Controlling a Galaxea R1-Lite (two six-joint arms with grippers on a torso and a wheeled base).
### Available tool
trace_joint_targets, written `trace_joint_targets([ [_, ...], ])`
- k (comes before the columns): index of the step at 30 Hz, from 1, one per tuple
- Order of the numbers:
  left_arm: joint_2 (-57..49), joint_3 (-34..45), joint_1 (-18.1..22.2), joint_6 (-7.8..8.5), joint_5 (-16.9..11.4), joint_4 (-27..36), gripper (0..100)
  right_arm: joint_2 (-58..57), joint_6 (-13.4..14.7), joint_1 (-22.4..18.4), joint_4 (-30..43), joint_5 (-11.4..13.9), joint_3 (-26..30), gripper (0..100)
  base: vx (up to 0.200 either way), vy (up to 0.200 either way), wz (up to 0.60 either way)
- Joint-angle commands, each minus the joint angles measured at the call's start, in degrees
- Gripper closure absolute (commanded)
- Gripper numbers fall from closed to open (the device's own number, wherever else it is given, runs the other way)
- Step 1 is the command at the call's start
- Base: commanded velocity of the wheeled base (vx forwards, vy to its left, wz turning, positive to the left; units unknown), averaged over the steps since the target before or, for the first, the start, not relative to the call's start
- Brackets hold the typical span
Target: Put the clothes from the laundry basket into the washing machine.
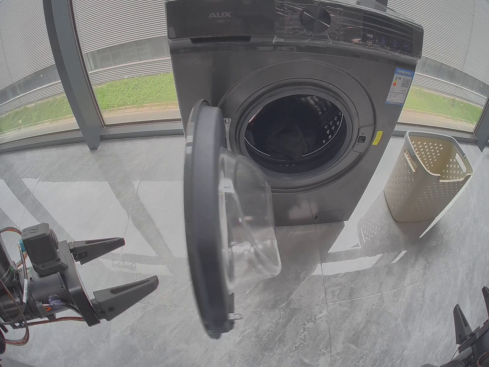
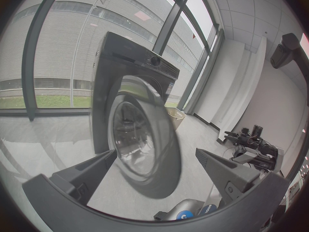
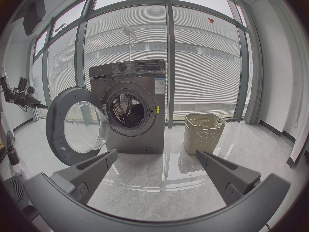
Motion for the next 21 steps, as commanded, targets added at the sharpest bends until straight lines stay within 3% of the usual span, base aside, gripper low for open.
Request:
trace_joint_targets([
  [1, -1.15, 0.47, -0.44, 0.05, 3.99, -0.09, 0, -0.93, -0.01, 0.01, -0.02, 0.01, 1.01, 0, 0.0, 0.0, 0.0],
  [5, 1.4, 0.03, -1.49, 0.58, 10.58, -0.35, 0, -0.93, -0.01, 0.01, -0.02, 0.01, 1.01, 0, 0.0, 0.0, 0.0],
  [9, 4.56, -0.68, -1.85, 0.58, 13.39, -1.93, 0, -0.93, -0.01, 0.01, -0.02, 0.01, 1.01, 0, 0.0, 0.0, 0.0],
  [12, 3.59, 1.52, -1.58, 0.05, 17.35, -5.1, 0, -0.93, -0.01, 0.01, -0.02, 0.01, 1.01, 0, 0.0, 0.0, 0.0],
  [16, -4.05, 7.23, -1.49, 0.32, 19.89, -6.15, 0, -0.93, -0.01, 0.01, -0.02, 0.01, 1.01, 0, 0.0, 0.0, 0.0],
  [21, -18.38, 12.16, -1.23, 1.02, 20.95, -2.64, 0, -0.93, -0.01, 0.01, -0.02, 0.01, 1.01, 0, 0.0, 0.0, 0.0],
])
